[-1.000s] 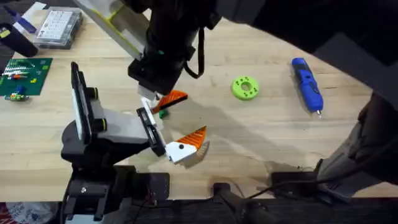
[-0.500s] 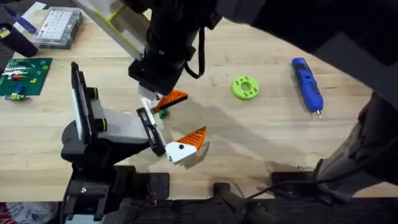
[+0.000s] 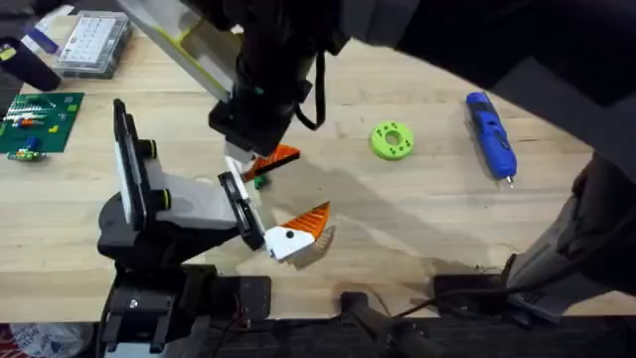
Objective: Pick up the gripper from the table and insert it into the empty holder that is missing its gripper. Then pick up a screw, insert it into the mounting hole, and use the screwdriver to tighten it. Finally, clean up the table by picking up the vegetable and placing it into the bucket.
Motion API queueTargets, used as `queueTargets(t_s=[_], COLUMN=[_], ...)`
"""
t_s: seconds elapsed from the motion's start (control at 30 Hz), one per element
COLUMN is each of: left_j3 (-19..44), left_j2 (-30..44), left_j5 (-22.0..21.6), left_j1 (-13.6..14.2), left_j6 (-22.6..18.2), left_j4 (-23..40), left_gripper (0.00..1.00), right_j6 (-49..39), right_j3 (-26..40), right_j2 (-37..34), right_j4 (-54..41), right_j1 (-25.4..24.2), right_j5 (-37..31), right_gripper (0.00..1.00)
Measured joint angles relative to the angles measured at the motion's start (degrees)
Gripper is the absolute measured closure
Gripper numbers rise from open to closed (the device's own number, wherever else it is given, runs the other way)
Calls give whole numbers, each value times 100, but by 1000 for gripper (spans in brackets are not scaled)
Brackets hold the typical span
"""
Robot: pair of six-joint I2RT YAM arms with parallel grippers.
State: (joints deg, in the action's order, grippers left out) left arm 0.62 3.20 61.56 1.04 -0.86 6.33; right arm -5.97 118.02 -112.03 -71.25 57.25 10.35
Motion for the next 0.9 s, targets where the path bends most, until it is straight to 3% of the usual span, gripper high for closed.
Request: queueTargets(t_s=[0.43,0.63,0.7,0.9], left_j3=[0,0,-1,0], left_j2=[11,11,11,11], left_j5=[-7,-27,-22,-20], left_j1=[0,0,0,0], left_j6=[164,205,197,192], left_j4=[4,2,0,0], left_gripper=[15,15,15,15], right_j6=[10,25,33,41], right_j3=[-307,-311,-316,-322], right_j2=[0,4,5,4], right_j4=[173,163,172,183], right_j1=[0,-1,-21,-39], right_j5=[-1,-19,-52,-110], right_gripper=[983,489,411,317])
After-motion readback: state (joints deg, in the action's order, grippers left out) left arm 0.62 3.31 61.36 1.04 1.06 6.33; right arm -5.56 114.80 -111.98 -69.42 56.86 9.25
